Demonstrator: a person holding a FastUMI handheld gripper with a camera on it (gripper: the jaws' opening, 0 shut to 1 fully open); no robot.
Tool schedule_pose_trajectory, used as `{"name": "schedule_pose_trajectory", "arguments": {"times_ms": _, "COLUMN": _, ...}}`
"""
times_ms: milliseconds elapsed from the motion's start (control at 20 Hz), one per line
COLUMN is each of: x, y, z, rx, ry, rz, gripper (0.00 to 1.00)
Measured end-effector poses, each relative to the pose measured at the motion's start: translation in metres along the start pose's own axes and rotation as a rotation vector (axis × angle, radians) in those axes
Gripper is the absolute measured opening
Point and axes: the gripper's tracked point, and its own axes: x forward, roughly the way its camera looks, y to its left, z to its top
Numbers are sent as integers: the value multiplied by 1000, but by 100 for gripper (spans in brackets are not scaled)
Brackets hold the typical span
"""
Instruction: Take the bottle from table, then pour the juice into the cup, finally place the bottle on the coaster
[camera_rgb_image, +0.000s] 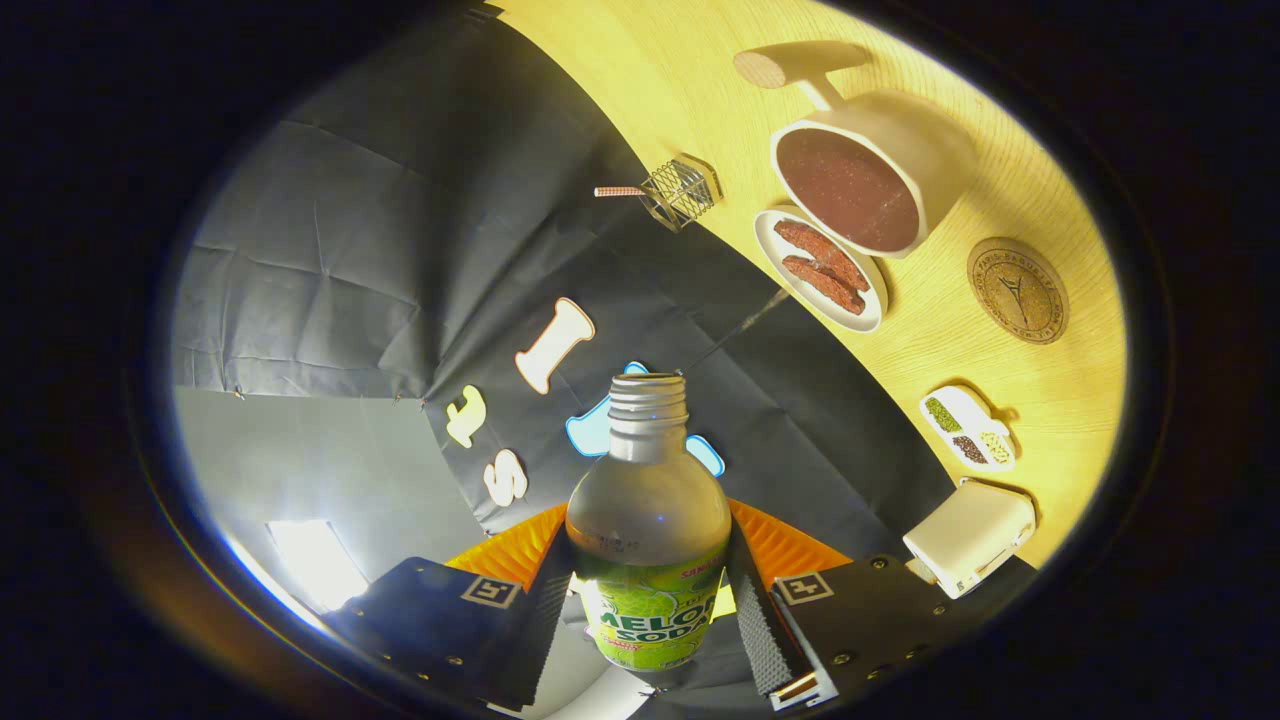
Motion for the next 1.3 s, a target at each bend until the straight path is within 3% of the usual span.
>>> {"name": "schedule_pose_trajectory", "arguments": {"times_ms": 550, "x": -2, "y": -31, "z": 46, "rx": -29, "ry": -63, "rz": -47, "gripper": 77}}
{"name": "schedule_pose_trajectory", "arguments": {"times_ms": 1300, "x": -4, "y": -55, "z": 61, "rx": -68, "ry": -74, "rz": -81, "gripper": 77}}
